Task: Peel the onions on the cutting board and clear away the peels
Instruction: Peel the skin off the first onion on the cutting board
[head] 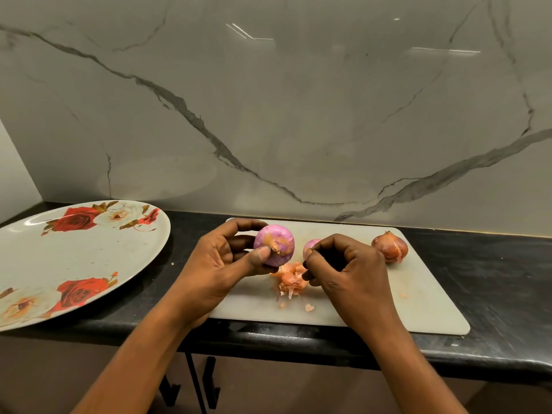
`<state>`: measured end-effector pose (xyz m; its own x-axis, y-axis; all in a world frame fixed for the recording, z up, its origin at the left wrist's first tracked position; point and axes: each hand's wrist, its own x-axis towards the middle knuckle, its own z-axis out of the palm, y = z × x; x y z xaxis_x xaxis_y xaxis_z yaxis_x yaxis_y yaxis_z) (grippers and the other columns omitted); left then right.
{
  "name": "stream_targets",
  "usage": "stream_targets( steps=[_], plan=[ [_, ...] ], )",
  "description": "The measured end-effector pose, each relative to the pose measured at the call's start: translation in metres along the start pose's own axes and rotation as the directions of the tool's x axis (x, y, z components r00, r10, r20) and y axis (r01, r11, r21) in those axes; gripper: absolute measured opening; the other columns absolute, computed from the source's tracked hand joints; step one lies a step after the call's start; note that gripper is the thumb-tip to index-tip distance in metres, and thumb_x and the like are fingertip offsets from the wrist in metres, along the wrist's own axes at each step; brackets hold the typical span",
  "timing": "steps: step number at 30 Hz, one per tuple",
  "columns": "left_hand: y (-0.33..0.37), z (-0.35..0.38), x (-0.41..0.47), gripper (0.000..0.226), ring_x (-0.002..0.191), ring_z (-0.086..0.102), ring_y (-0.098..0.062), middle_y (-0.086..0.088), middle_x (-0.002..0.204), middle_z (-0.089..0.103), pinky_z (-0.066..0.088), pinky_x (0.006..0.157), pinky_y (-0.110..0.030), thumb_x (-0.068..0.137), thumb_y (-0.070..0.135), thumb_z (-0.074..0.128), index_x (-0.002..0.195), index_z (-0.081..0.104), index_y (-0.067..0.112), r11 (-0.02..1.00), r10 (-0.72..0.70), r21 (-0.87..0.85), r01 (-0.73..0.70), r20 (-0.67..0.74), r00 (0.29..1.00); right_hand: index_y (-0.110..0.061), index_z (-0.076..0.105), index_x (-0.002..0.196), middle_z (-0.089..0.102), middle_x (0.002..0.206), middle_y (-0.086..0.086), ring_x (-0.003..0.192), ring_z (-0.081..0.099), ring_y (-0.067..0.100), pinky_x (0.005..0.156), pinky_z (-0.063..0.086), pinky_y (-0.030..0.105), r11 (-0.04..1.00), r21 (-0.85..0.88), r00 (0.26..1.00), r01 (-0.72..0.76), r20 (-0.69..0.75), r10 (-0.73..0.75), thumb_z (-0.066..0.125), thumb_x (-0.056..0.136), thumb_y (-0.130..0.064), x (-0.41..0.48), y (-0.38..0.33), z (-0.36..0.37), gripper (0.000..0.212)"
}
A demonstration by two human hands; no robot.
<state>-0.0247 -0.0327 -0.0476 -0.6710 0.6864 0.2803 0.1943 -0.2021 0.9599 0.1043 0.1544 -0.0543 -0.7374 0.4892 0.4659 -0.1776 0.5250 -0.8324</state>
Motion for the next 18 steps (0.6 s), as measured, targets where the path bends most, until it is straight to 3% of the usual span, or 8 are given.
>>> stream_targets(
  steps=[5, 10, 12, 16, 18],
  plan=[
    [-0.0008, -0.0001, 0.0006, 0.047, 0.110, 0.076, -0.030, -0.010, 0.120, 0.077, 0.063, 0.088, -0.034, 0.091, 0.013, 0.069, 0.138, 0.061, 0.014, 1.000, -0.005, 0.013, 0.005, 0.022, 1.000, -0.022, 0.081, 0.090, 0.078, 0.079, -0.010, 0.075, 0.079, 0.011, 0.073, 0.067, 0.038, 1.000, -0.030, 1.000, -0.002, -0.019, 0.001, 0.082, 0.091, -0.014, -0.0005, 0.0010, -0.0009, 0.008],
    [-0.0023, 0.0012, 0.0007, 0.045, 0.114, 0.074, -0.030, -0.007, 0.128, 0.072, 0.063, 0.094, -0.042, 0.096, 0.015, 0.068, 0.140, 0.064, 0.021, 0.997, 0.010, 0.076, -0.013, 0.046, 0.999, -0.026, 0.084, 0.103, 0.081, 0.091, -0.016, 0.086, 0.079, 0.006, 0.079, 0.067, 0.035, 0.999, -0.032, 0.999, 0.033, -0.021, -0.034, 0.080, 0.092, -0.012, -0.0015, 0.0013, 0.0001, 0.019],
    [-0.0021, 0.0020, 0.0005, 0.045, 0.114, 0.074, -0.029, -0.006, 0.129, 0.070, 0.063, 0.094, -0.042, 0.097, 0.014, 0.067, 0.141, 0.064, 0.022, 0.997, 0.020, 0.074, -0.024, 0.052, 0.998, -0.024, 0.084, 0.109, 0.081, 0.096, -0.016, 0.090, 0.078, 0.004, 0.081, 0.066, 0.033, 0.998, -0.014, 0.998, 0.065, 0.010, -0.065, 0.080, 0.093, -0.017, -0.0027, -0.0009, -0.0001, 0.018],
    [-0.0017, 0.0026, 0.0006, 0.048, 0.117, 0.073, -0.028, -0.004, 0.133, 0.071, 0.061, 0.098, -0.041, 0.098, 0.013, 0.066, 0.145, 0.061, 0.024, 0.993, 0.024, 0.109, -0.035, 0.100, 0.995, -0.020, 0.078, 0.125, 0.081, 0.108, -0.009, 0.097, 0.077, 0.000, 0.086, 0.065, 0.028, 0.998, 0.006, 0.996, 0.063, 0.059, -0.063, 0.082, 0.090, -0.034, -0.0028, -0.0055, 0.0006, 0.038],
    [-0.0018, 0.0026, 0.0001, 0.050, 0.116, 0.073, -0.028, -0.004, 0.133, 0.072, 0.060, 0.101, -0.042, 0.097, 0.015, 0.067, 0.146, 0.060, 0.025, 0.989, 0.023, 0.144, -0.042, 0.130, 0.991, -0.020, 0.077, 0.127, 0.081, 0.109, -0.010, 0.096, 0.077, 0.000, 0.086, 0.065, 0.027, 0.997, 0.008, 0.993, 0.076, 0.090, -0.077, 0.082, 0.091, -0.032, -0.0025, -0.0071, 0.0021, 0.038]
  ],
)
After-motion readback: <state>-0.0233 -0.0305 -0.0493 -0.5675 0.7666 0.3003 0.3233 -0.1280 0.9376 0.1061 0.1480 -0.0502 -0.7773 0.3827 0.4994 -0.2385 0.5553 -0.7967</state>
